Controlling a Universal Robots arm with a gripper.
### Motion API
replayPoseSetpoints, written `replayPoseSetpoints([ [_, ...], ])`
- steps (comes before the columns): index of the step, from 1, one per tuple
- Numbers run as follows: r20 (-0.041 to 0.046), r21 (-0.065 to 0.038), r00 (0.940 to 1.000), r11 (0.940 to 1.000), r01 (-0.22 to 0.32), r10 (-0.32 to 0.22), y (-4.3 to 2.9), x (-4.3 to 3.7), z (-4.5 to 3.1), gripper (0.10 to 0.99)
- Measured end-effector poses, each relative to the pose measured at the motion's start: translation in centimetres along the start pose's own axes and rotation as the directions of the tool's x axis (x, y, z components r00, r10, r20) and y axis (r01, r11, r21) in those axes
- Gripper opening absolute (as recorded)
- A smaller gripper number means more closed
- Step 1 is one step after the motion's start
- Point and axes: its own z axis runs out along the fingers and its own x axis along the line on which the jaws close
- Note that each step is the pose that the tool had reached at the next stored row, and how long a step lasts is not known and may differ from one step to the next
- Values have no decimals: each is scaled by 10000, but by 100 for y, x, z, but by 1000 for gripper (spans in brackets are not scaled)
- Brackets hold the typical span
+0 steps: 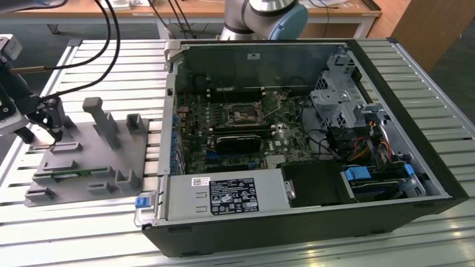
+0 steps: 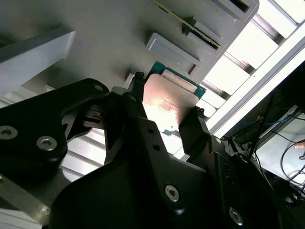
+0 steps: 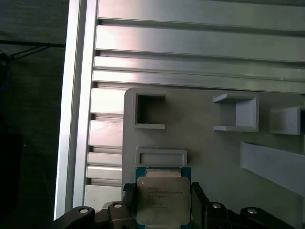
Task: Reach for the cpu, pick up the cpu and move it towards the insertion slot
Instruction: 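Pick up the cpu and move it towards the insertion slot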
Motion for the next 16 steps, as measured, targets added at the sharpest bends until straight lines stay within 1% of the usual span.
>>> replayPoseSetpoints([
  [7, -1, 1, 10000, 10000, 0, 0, 3, 0, -73, 541],
  [16, 1, 0, 10000, 10000, 0, 0, 5, 0, -129, 541],
])
